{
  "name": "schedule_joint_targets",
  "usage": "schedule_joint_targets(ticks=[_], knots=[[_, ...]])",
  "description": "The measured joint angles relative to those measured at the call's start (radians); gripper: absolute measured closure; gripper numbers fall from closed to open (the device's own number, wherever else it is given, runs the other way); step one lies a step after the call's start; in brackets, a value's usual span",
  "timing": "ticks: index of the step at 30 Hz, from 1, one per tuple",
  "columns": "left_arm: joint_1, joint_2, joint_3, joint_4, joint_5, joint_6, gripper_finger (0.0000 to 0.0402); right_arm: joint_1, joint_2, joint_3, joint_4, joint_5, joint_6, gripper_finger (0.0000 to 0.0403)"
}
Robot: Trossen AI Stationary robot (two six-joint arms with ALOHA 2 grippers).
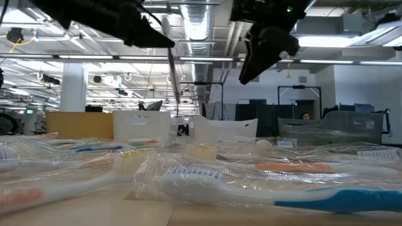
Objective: Pick & Place Toothbrushes
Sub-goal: Put the purple toothbrush into the left white bin
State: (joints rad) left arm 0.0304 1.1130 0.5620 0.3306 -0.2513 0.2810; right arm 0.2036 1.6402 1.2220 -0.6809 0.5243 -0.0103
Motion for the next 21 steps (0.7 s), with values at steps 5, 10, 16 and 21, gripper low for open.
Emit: schedule_joint_targets(ticks=[5, 10, 16, 21], knots=[[0.041, -0.027, 0.175, -0.339, -0.006, -0.058, 0.0392, 0.031, 0.000, -0.001, 0.016, -0.003, -0.006, 0.0286], [0.112, 0.031, 0.373, -0.659, 0.031, -0.095, 0.0391, 0.032, 0.001, -0.001, 0.042, -0.003, -0.023, 0.0286], [0.259, 0.106, 0.560, -0.887, 0.109, -0.104, 0.0392, 0.022, 0.001, -0.001, 0.044, -0.003, -0.023, 0.0286], [0.425, 0.209, 0.618, -0.980, 0.274, -0.164, 0.0392, 0.011, 0.001, -0.001, 0.050, -0.003, -0.023, 0.0286]])
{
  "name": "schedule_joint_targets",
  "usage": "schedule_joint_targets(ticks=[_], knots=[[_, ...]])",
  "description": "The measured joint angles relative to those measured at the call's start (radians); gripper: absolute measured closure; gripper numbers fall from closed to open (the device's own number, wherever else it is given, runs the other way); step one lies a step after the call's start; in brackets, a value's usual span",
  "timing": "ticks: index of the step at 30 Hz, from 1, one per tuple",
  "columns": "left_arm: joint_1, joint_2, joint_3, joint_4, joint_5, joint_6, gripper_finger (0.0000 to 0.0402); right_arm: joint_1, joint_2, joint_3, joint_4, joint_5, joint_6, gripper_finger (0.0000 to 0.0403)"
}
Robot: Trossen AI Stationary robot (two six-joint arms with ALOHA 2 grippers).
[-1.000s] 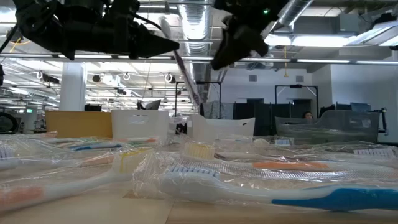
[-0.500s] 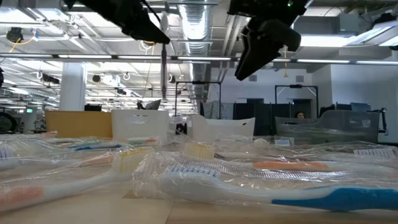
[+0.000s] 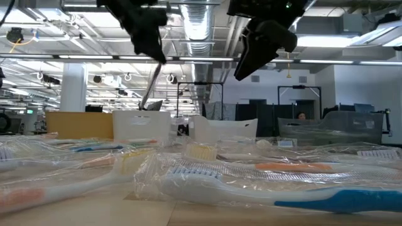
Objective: Pick & Place Toothbrushes
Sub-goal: Put the purple toothbrush into the left white bin
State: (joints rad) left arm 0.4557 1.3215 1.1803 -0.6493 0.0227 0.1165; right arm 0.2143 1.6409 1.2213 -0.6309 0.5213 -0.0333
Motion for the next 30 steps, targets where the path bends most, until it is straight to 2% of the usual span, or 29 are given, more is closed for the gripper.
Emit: schedule_joint_targets(ticks=[3, 8, 18, 30], knots=[[0.070, 0.068, 0.003, -0.003, 0.048, 0.000, 0.0392, -0.001, 0.000, 0.000, 0.001, 0.000, 0.000, 0.0286], [0.137, 0.157, 0.003, -0.014, 0.186, -0.003, 0.0392, 0.000, 0.000, 0.000, 0.003, 0.000, 0.000, 0.0286], [0.167, 0.231, 0.004, -0.030, 0.194, -0.054, 0.0392, -0.001, 0.000, 0.000, 0.003, -0.001, 0.000, 0.0286], [0.167, 0.233, 0.004, -0.077, 0.193, -0.076, 0.0391, -0.001, 0.000, 0.000, 0.004, -0.001, 0.000, 0.0286]])
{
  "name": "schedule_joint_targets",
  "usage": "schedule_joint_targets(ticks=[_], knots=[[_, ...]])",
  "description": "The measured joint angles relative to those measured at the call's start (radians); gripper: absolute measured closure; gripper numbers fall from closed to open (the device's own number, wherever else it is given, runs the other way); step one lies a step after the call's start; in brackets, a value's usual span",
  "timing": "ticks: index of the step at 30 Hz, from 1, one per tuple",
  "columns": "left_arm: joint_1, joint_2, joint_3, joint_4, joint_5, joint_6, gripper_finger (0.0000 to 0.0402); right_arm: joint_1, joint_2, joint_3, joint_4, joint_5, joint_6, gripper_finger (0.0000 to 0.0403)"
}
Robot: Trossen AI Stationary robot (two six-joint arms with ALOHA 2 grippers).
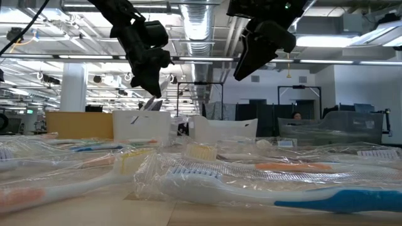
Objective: Pick & Place Toothbrushes
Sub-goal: Put the purple toothbrush into the left white bin
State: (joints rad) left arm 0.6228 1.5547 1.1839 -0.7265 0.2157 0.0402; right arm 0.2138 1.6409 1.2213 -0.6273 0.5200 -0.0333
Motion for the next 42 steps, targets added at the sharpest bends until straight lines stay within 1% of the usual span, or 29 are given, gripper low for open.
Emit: schedule_joint_targets(ticks=[5, 14, 23, 30, 42], knots=[[0.002, 0.000, 0.000, 0.000, 0.000, 0.000, 0.0386, 0.000, 0.000, 0.000, 0.000, -0.001, 0.000, 0.0286], [0.042, 0.000, -0.001, -0.007, -0.002, -0.001, 0.0381, 0.000, 0.000, 0.000, 0.000, 0.000, 0.000, 0.0286], [0.039, 0.000, -0.001, -0.016, -0.002, -0.001, 0.0380, -0.001, 0.000, 0.000, 0.000, -0.001, 0.000, 0.0286], [0.039, -0.001, -0.002, -0.078, -0.001, -0.003, 0.0380, -0.001, 0.000, 0.000, 0.000, 0.000, 0.000, 0.0286], [0.039, -0.001, -0.002, -0.077, -0.001, 0.005, 0.0380, -0.016, 0.000, 0.000, 0.004, 0.000, 0.001, 0.0286]])
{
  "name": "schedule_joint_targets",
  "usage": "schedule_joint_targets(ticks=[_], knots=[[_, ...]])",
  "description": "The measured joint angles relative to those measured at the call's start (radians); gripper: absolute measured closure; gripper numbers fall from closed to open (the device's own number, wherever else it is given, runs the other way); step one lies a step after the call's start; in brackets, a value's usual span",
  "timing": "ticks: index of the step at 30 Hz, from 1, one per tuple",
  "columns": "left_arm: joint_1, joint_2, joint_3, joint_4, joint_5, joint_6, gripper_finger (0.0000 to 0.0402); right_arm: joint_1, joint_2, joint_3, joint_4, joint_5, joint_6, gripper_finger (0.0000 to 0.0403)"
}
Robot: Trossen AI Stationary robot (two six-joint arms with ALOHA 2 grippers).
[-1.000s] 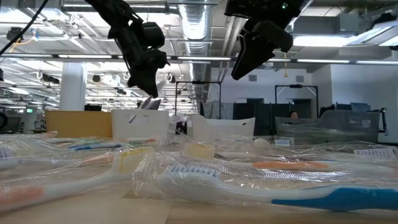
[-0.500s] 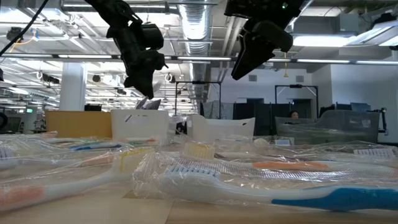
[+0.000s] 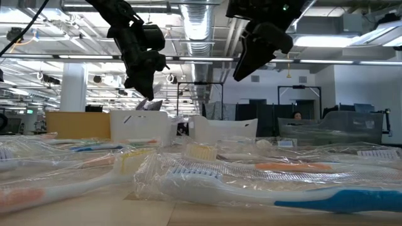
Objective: Pick & Place Toothbrushes
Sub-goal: Put the purple toothbrush into the left white bin, then put the green toothbrush into the black bin
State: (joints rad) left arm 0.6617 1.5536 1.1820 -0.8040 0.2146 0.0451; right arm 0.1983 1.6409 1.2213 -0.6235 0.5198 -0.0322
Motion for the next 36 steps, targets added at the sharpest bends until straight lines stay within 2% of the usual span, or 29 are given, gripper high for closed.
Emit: schedule_joint_targets(ticks=[9, 25, 36], knots=[[0.000, 0.000, 0.000, 0.003, -0.005, 0.005, 0.0373, -0.007, 0.000, 0.000, 0.000, 0.000, 0.006, 0.0286], [0.000, 0.000, 0.000, 0.001, -0.005, 0.000, 0.0318, -0.007, 0.000, 0.000, 0.000, 0.000, 0.006, 0.0286], [0.000, 0.000, 0.000, 0.011, -0.063, 0.000, 0.0282, -0.007, 0.000, 0.000, -0.001, 0.000, 0.007, 0.0286]])
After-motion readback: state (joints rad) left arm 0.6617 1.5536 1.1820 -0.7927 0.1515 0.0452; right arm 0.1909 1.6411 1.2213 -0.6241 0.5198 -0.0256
